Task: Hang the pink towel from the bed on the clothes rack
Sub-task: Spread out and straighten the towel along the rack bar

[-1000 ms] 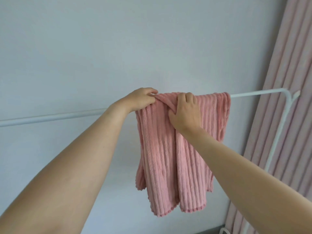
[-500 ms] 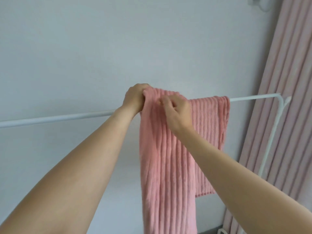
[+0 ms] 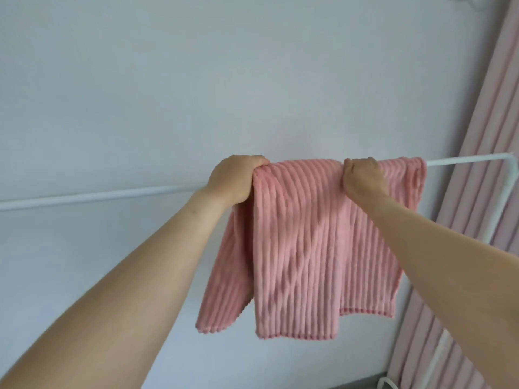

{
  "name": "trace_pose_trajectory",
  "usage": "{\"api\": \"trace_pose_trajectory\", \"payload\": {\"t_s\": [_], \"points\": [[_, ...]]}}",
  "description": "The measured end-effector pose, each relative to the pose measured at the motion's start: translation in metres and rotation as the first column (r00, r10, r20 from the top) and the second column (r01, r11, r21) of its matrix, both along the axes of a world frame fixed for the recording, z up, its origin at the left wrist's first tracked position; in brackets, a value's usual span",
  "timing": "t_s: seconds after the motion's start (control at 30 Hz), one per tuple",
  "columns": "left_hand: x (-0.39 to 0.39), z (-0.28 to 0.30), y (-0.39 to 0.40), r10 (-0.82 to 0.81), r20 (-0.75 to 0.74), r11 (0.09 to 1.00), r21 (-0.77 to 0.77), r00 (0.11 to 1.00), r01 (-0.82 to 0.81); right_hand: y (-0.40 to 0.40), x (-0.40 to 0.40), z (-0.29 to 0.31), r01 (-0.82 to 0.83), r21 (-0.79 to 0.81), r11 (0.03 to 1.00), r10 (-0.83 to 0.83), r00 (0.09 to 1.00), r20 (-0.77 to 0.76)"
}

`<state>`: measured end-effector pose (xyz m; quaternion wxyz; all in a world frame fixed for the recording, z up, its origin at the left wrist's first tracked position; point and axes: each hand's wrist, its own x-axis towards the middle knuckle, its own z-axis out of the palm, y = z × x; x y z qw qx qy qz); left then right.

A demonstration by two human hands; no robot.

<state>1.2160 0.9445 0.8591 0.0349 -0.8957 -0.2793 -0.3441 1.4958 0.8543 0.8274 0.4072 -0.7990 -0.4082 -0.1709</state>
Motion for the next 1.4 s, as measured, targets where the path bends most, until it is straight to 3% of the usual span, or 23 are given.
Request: {"api": "trace_pose_trajectory", "payload": {"t_s": [0.1, 0.17, 0.27, 0.37, 0.5, 0.67, 0.8, 0.87, 0.93, 1.0, 1.07, 1.13, 1.2, 1.27, 1.33, 1.4], "points": [[-0.003, 0.002, -0.003, -0.001, -0.004, 0.993, -0.122, 1.000, 0.000, 0.000, -0.046, 0.010, 0.041, 0.234, 0.971, -0.060, 0.995, 0.074], [-0.010, 0.010, -0.001, -0.068, 0.038, 0.956, -0.283, 0.997, 0.076, -0.004, -0.088, 0.011, -0.094, 0.360, 0.928, 0.056, 0.992, 0.115], [-0.022, 0.018, 0.003, -0.097, 0.112, 0.889, -0.437, 0.989, 0.137, -0.006, -0.136, -0.001, -0.274, 0.196, 0.942, 0.260, 0.961, 0.092], [-0.029, 0.015, -0.001, 0.017, 0.075, 0.923, -0.384, 0.997, 0.013, -0.005, -0.172, -0.020, -0.331, 0.172, 0.928, 0.300, 0.936, 0.183], [-0.037, 0.007, -0.015, 0.102, -0.065, 0.961, -0.251, 0.993, -0.116, 0.002, -0.202, -0.038, -0.243, 0.130, 0.961, 0.208, 0.948, 0.241], [-0.065, 0.011, -0.005, 0.113, -0.101, 0.982, -0.137, 0.988, -0.127, 0.007, -0.194, -0.038, -0.270, 0.090, 0.959, 0.264, 0.962, 0.072], [-0.103, 0.017, 0.013, 0.079, -0.205, 0.956, -0.262, 0.976, -0.132, 0.008, -0.204, -0.014, -0.289, 0.268, 0.919, 0.315, 0.947, -0.060], [-0.116, 0.019, 0.020, 0.007, -0.128, 0.935, -0.350, 0.992, -0.052, 0.012, -0.220, 0.009, -0.328, 0.399, 0.856, 0.392, 0.916, -0.088], [-0.128, 0.025, 0.026, -0.061, 0.141, 0.852, -0.509, 0.988, 0.125, 0.022, -0.248, 0.032, -0.360, 0.461, 0.811, 0.448, 0.889, -0.093], [-0.135, 0.031, 0.029, -0.006, 0.351, 0.738, -0.630, 0.936, 0.241, 0.033, -0.278, 0.046, -0.383, 0.448, 0.808, 0.450, 0.892, -0.049], [-0.140, 0.035, 0.031, 0.018, 0.388, 0.653, -0.702, 0.921, 0.283, 0.044, -0.309, 0.040, -0.530, 0.353, 0.771, 0.552, 0.833, 0.046], [-0.145, 0.033, 0.032, -0.007, 0.336, 0.626, -0.733, 0.942, 0.266, 0.050, -0.334, 0.017, -0.678, 0.189, 0.710, 0.665, 0.734, 0.137], [-0.143, 0.029, 0.034, -0.037, 0.191, 0.713, -0.683, 0.981, 0.160, 0.046, -0.333, -0.007, -0.707, 0.162, 0.688, 0.692, 0.707, 0.144], [-0.137, 0.024, 0.035, -0.015, 0.016, 0.832, -0.555, 1.000, 0.022, 0.036, -0.316, -0.021, -0.647, 0.287, 0.707, 0.625, 0.761, 0.175], [-0.126, 0.020, 0.030, 0.085, -0.112, 0.937, -0.328, 0.990, -0.118, 0.028, -0.288, -0.022, -0.486, 0.423, 0.765, 0.451, 0.873, 0.188], [-0.110, 0.017, 0.020, 0.183, -0.124, 0.981, -0.049, 0.975, -0.190, 0.023, -0.255, -0.015, -0.312, 0.476, 0.822, 0.286, 0.950, 0.129]]}}
